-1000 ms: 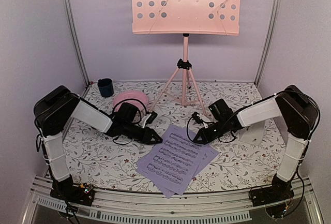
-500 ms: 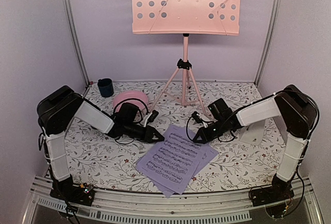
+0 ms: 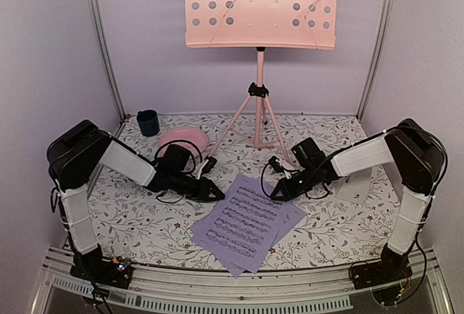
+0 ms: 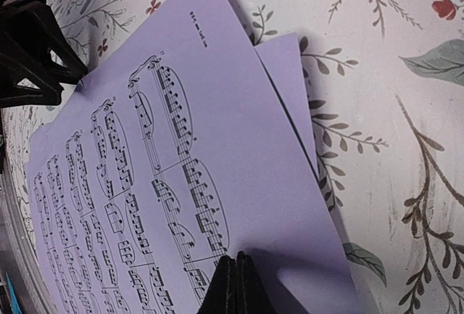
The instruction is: Set up the instrument practice props
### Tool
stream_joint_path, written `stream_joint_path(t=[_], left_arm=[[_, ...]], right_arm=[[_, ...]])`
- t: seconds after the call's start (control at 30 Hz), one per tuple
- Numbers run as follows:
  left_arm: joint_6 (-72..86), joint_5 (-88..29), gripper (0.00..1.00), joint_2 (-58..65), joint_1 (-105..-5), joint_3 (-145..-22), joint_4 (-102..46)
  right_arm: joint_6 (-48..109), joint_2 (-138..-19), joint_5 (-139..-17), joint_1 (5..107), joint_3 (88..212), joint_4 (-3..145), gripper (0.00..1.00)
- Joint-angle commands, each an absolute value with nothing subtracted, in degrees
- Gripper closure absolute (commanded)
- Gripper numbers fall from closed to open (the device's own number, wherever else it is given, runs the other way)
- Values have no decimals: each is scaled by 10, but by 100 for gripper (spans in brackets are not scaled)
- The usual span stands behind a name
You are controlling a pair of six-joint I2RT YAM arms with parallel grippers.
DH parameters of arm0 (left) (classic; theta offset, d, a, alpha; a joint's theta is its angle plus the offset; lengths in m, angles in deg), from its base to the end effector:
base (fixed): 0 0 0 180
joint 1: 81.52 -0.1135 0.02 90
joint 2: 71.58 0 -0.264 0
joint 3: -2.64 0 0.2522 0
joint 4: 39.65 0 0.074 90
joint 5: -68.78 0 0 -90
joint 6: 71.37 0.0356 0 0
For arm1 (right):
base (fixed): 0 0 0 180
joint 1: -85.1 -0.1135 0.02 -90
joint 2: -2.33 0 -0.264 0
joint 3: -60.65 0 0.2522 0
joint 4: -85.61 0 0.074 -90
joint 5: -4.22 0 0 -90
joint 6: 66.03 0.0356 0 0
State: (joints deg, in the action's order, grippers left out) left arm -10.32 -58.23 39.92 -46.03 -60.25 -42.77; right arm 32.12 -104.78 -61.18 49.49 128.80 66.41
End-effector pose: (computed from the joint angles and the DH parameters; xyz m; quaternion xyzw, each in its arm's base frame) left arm 0.2769 -0.2237 0.0969 0.1701 0.8694 -0.4400 0.1472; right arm 0.2758 0.2158 0.1169 -0.2798 0.8989 0.2900 0.1723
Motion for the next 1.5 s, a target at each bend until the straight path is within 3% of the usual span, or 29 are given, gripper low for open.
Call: stream_joint_path(t=[0.0, 1.0, 1.23, 1.4, 1.47], left_arm=[[-90, -569, 70, 375, -466, -587, -373], [-153, -625, 76, 457, -447, -643, -471], [-155, -625, 83, 479, -437, -670, -482], [-165, -609, 99, 461, -437, -650, -513], [-160, -599, 100, 442, -437, -636, -524]], right_arm=[[326, -1085, -663, 492, 1280, 625, 100], [330, -1087, -663, 492, 1281, 627, 100], [329, -1081, -661, 492, 1286, 631, 100], [329, -1043, -660, 492, 1285, 635, 97], [329, -1015, -663, 492, 1280, 639, 92]])
